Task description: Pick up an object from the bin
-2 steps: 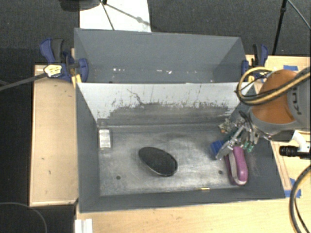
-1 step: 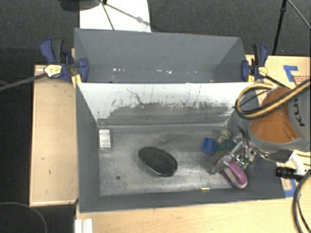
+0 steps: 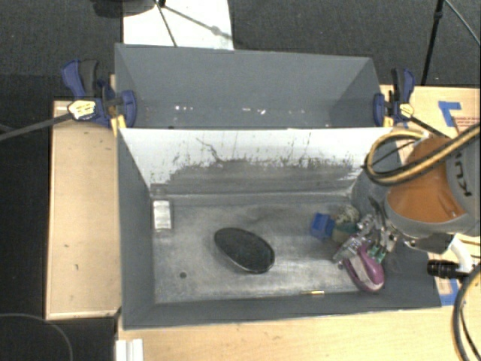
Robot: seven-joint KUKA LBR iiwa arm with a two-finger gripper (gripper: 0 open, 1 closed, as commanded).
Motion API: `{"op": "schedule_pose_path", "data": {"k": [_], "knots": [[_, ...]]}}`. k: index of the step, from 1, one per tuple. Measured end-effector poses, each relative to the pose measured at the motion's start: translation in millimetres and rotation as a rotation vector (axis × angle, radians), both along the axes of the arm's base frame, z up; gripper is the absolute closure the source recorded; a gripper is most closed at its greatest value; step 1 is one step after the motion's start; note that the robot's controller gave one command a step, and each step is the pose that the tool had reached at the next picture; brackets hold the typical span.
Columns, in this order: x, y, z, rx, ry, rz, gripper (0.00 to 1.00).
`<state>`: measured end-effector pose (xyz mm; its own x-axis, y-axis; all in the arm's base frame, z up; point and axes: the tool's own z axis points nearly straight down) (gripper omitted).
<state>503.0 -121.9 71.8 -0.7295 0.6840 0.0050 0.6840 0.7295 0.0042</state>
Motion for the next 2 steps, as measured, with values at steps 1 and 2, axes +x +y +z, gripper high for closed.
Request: {"op": "schedule_pose_path", "data": {"k": [1, 2], "knots": [[1.7, -0.4, 62.9, -0.008, -0.007, 0.007, 1.00], [3.0, -0.9, 119.0, -0.008, -0.007, 0.015, 1.00]]}}
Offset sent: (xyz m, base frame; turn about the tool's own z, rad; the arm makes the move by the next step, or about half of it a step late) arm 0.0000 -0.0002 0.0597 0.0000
